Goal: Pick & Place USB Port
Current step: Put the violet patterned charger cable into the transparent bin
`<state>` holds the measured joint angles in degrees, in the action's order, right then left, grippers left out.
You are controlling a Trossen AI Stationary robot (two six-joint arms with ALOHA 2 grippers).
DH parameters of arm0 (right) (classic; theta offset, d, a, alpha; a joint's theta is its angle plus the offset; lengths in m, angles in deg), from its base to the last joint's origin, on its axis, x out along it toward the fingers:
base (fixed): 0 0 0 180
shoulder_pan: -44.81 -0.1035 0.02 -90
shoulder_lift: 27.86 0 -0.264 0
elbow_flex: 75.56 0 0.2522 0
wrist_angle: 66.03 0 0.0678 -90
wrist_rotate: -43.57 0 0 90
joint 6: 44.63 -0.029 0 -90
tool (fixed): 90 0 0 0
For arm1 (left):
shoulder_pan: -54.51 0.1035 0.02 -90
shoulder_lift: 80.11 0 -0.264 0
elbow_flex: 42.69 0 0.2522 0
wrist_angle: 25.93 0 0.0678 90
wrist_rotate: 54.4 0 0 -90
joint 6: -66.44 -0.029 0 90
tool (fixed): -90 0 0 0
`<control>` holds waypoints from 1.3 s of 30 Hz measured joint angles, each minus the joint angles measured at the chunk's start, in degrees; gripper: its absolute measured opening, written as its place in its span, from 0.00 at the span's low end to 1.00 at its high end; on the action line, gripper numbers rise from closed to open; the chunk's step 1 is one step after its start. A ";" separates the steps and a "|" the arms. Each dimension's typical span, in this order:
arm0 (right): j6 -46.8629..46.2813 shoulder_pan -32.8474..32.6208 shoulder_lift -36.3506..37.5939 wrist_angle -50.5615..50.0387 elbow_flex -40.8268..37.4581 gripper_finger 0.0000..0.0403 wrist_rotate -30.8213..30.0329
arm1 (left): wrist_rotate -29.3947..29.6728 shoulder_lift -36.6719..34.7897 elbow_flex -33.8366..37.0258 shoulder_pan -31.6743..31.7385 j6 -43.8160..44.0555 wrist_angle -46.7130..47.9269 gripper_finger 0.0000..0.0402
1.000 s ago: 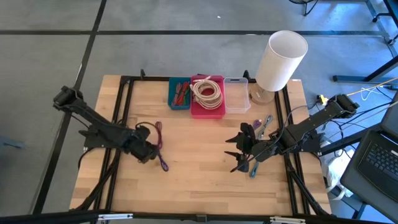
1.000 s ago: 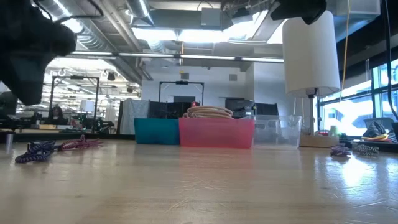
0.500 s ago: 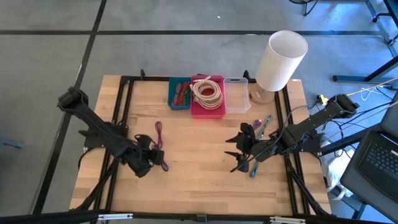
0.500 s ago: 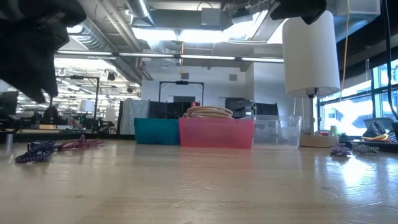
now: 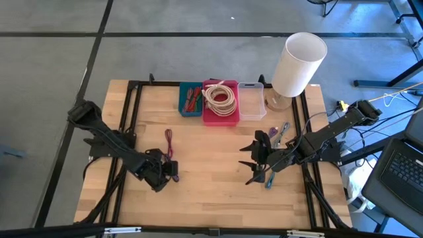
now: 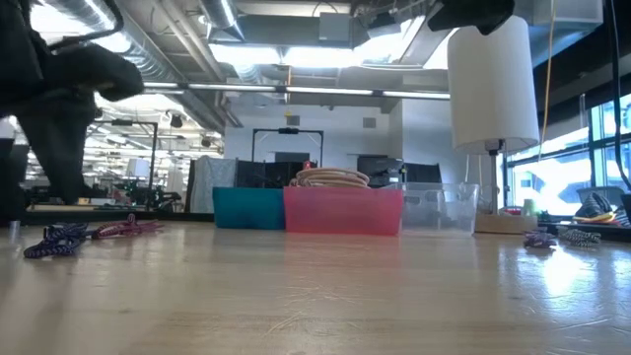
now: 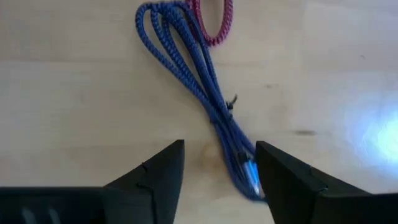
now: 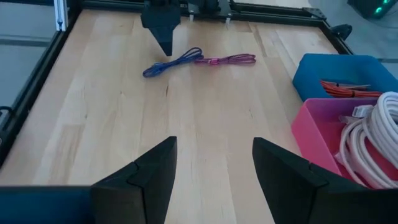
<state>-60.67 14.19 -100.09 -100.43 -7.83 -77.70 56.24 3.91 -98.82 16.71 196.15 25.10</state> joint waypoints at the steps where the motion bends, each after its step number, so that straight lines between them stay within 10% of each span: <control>1: 0.00 -0.01 0.00 -0.11 0.00 0.53 0.00 | -0.38 0.45 0.00 0.56 -0.08 0.06 0.49; 20: -0.20 -0.01 0.00 -3.25 0.00 0.53 1.53 | -7.20 7.23 -0.39 7.95 -5.60 -0.63 0.51; 39: -0.20 -0.01 0.00 -4.59 0.00 0.53 1.51 | -2.38 6.54 0.06 2.60 -3.28 6.00 0.03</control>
<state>-60.86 14.18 -100.09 -105.02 -7.83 -76.19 53.86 10.46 -98.75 19.31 192.88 31.09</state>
